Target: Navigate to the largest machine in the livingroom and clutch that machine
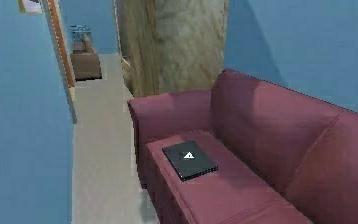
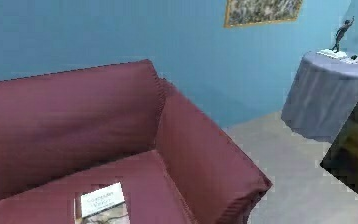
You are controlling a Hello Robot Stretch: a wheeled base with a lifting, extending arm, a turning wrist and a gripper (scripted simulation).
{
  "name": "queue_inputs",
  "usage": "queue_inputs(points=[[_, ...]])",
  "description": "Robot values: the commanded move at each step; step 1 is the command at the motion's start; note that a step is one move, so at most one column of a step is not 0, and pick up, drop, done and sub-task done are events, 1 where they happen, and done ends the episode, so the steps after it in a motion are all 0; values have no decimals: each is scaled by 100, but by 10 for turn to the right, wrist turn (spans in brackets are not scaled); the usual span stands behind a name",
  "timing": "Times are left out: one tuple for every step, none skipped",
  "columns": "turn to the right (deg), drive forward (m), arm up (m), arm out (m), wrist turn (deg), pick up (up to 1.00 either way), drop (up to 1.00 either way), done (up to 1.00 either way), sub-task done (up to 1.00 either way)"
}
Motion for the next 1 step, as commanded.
queue_inputs(points=[[0, 10, 0, 0, 0, 0, 0, 0, 0]])
